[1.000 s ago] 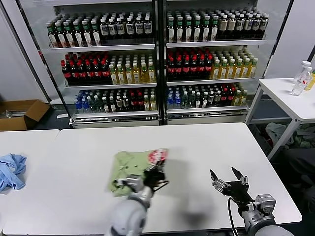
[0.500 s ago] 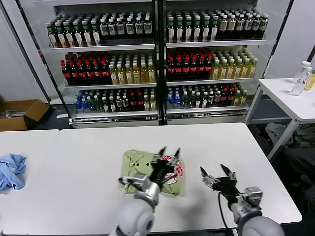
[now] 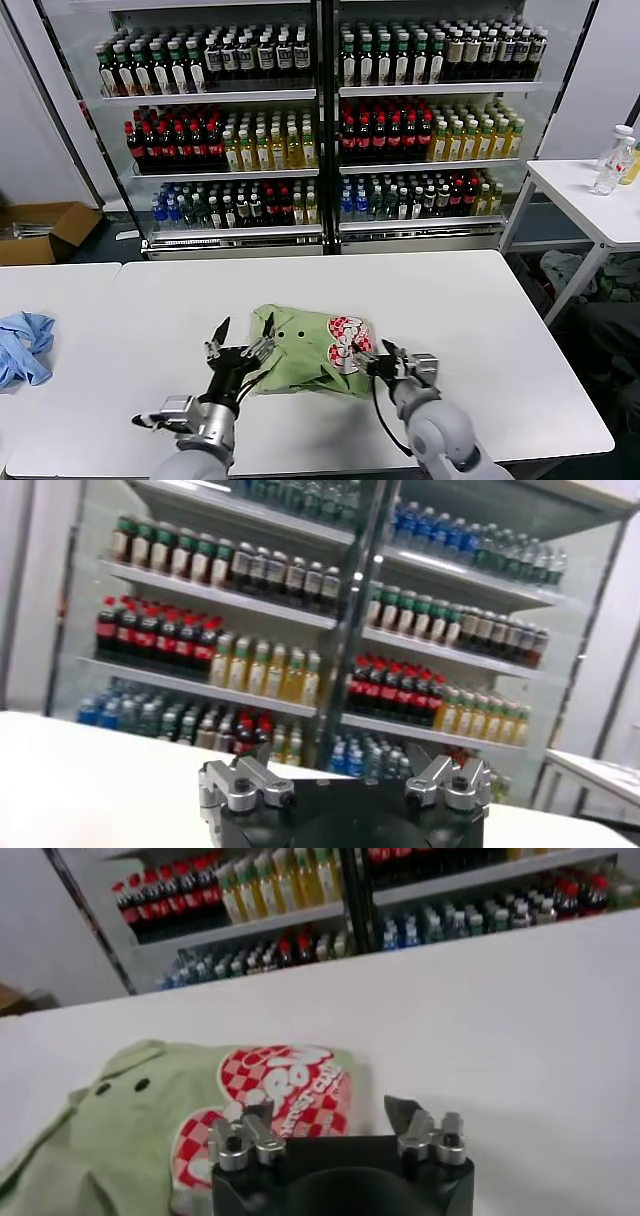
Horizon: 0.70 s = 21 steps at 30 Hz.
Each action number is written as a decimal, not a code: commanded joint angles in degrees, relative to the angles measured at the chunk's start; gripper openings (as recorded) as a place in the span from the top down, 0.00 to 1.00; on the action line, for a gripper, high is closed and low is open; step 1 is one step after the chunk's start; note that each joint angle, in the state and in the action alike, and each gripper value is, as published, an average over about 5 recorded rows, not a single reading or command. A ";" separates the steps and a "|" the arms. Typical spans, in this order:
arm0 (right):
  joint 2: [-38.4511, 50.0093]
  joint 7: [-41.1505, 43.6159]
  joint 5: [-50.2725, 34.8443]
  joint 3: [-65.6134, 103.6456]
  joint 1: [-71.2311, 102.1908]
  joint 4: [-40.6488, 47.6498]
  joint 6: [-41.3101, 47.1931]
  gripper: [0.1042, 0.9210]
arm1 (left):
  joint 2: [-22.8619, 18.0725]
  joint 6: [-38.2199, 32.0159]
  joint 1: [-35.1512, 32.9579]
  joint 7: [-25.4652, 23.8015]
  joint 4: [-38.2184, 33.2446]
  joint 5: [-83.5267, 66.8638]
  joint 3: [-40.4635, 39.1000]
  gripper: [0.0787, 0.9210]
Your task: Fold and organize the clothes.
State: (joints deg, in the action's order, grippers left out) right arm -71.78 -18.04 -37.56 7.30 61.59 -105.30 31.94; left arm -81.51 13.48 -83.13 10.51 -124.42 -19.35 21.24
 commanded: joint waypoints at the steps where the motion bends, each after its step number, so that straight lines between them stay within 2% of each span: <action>1: -2.31 -2.00 -1.10 -6.12 -8.15 10.03 0.66 0.34 | 1.66 -2.39 -5.68 0.36 -2.64 -0.64 5.42 0.12; 8: 3.92 3.93 3.77 -2.76 -11.08 12.26 -2.88 0.58 | 1.98 -2.26 -5.17 0.36 -1.89 -0.76 5.15 0.12; 13: 11.43 11.15 9.57 1.62 -13.08 12.34 -5.46 0.75 | 2.05 -2.14 -5.16 0.19 -1.97 -0.59 4.79 0.12; 15: 14.08 12.76 11.32 3.02 -12.06 10.82 -6.79 0.81 | 2.13 -2.13 -5.21 0.04 -2.07 -0.29 4.64 0.12; 18: 15.62 10.94 12.97 4.94 -7.83 6.14 -10.91 0.92 | 2.12 -2.17 -5.24 -0.25 -2.15 0.49 4.24 0.12; 21: 14.62 8.82 16.18 7.44 -0.96 -0.02 -15.01 0.97 | 1.92 -2.16 -5.24 -0.57 -2.33 1.40 3.75 0.12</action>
State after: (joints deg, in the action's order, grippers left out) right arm -63.49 -11.06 -30.32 8.49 52.69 -96.56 26.79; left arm -79.62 11.68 -87.54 10.21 -126.25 -19.15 24.79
